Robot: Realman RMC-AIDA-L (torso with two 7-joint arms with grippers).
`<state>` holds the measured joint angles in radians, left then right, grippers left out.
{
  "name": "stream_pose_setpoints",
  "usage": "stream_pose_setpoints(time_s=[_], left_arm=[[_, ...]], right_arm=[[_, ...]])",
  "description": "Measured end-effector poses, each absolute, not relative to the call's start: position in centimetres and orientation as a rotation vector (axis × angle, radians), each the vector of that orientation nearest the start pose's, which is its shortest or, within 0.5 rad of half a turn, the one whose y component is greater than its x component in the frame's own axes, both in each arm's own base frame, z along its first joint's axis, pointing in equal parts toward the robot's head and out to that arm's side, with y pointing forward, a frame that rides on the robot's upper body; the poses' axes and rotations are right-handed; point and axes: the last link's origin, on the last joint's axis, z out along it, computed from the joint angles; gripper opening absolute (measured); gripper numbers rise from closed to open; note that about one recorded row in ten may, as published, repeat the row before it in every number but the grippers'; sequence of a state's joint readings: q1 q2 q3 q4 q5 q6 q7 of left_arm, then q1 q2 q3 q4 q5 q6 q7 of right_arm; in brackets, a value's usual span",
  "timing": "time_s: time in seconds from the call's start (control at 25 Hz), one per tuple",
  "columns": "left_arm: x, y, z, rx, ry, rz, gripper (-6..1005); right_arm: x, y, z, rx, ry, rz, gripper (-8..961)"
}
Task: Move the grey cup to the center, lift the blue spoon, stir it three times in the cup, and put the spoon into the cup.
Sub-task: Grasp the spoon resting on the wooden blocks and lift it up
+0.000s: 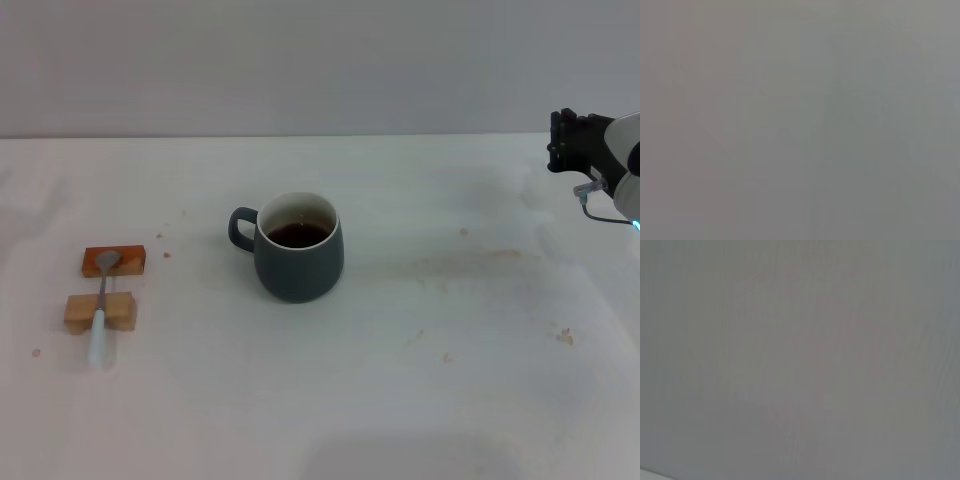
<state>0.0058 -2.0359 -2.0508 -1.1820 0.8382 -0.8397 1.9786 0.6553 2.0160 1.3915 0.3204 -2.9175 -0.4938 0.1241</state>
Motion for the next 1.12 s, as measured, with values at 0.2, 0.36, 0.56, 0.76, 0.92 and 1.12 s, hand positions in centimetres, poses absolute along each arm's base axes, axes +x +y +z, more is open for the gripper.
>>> stream_pose_setpoints(time_s=[0.2, 0.36, 0.56, 0.76, 0.92, 1.12], left_arm=[[-30.2, 32.4, 14.5, -1.682, -0.449, -0.578, 839], [-30.8, 33.3, 12.5, -1.666, -0.438, -0.31, 838], [-31.7, 33.9, 11.0, -1.498, -0.393, 0.07, 838], [-32.6, 34.0, 11.9, -1.36, -0.447, 0.12, 838], [-32.2, 34.1, 11.3, -1.308, -0.373, 0.174, 838], [-31.1, 32.5, 10.4, -1.153, -0.254, 0.041, 838]], right_arm=[[28.9, 43.7, -0.9, -1.821, 0.535, 0.323, 66], [29.0, 43.8, -0.8, -1.811, 0.53, 0.307, 66], [29.0, 43.8, -0.9, -1.813, 0.535, 0.3, 66], [28.7, 43.9, -0.9, -1.816, 0.529, 0.303, 66], [28.5, 44.0, -1.0, -1.82, 0.523, 0.306, 66], [28.4, 44.1, -1.0, -1.822, 0.513, 0.301, 66]])
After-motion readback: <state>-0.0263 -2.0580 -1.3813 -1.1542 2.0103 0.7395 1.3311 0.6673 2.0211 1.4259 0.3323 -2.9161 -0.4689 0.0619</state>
